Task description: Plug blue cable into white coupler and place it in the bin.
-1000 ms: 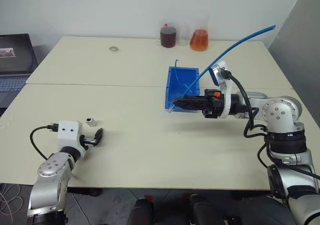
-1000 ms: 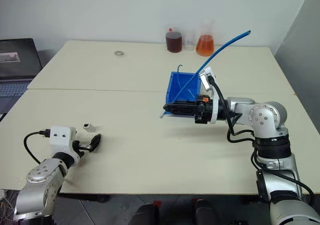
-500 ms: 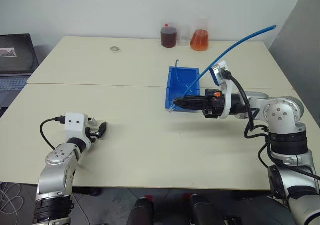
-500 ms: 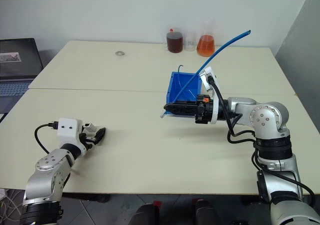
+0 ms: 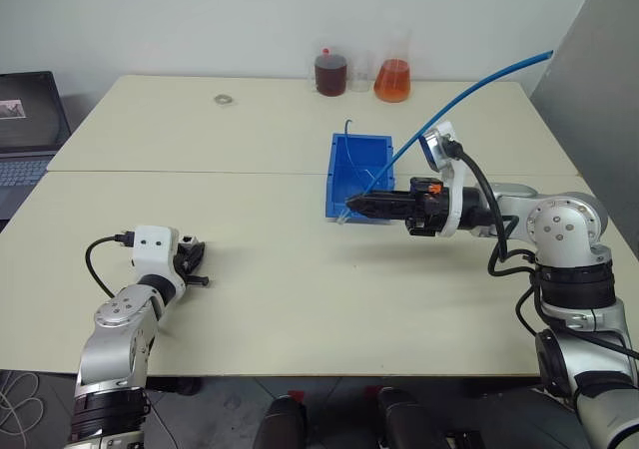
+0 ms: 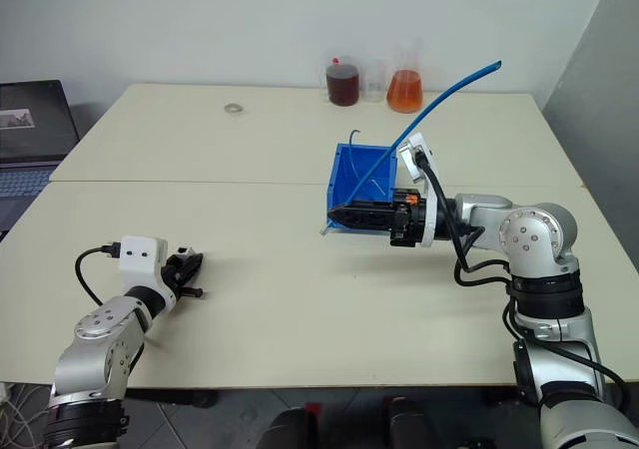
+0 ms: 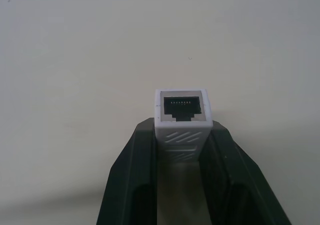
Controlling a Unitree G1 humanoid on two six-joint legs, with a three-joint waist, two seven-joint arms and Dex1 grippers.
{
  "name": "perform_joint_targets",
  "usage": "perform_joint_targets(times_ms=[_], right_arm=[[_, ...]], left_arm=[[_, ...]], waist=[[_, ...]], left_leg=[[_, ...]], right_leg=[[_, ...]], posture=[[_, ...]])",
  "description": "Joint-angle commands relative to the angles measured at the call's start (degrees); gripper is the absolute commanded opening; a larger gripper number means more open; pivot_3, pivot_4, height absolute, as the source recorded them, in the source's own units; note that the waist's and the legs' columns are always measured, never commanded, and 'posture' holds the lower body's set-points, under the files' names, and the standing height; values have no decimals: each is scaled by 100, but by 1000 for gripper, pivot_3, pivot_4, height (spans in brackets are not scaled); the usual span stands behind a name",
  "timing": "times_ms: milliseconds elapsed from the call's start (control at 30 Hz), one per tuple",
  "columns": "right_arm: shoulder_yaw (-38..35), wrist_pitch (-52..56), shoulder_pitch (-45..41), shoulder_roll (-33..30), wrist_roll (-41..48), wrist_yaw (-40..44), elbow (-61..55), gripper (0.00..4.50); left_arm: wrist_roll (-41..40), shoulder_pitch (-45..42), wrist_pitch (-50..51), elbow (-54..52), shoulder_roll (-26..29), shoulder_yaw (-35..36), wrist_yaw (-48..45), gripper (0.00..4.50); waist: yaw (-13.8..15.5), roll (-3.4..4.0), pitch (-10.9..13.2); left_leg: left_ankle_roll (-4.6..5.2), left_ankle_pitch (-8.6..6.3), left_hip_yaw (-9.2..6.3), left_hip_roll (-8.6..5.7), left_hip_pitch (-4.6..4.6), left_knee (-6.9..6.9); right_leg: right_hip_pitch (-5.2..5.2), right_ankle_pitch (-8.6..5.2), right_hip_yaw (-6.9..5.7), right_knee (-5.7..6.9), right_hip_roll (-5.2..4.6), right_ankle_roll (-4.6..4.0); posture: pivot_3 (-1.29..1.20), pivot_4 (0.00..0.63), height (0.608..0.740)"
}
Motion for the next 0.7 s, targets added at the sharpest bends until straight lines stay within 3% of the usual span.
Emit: perform_joint_targets(times_ms=[33,200,467,700], right_arm=[[-222,-60,-47,-54,38,32,-110,125],[-229,-59,-80,-65,32,32,-98,125],[-180,-37,-171,-199,-10,109,-140,125],[352,-568,144,-303,-640,295,-586,125]], left_arm=[[55,48,88,173,71,88,61,795],[5,-45,175,-182,160,-153,-210,795],[-462,-762,-118,-1509,1291,-2025,-3446,795],[-119,-1666,-1322,-453,904,-3041,-4689,795]], waist=[[0,0,0],[2,0,0],[42,-2,1],[-14,1,2]], left_leg=[[0,0,0,0,0,0],[0,0,0,0,0,0],[-2,1,-1,-7,-17,1],[0,-1,2,0,-14,-8]], right_leg=[[0,0,0,0,0,0],[0,0,0,0,0,0],[-4,0,-7,-14,-4,0],[-5,0,-3,-24,5,-1]], posture=[[0,150,740],[0,150,740],[0,150,740],[0,150,740]])
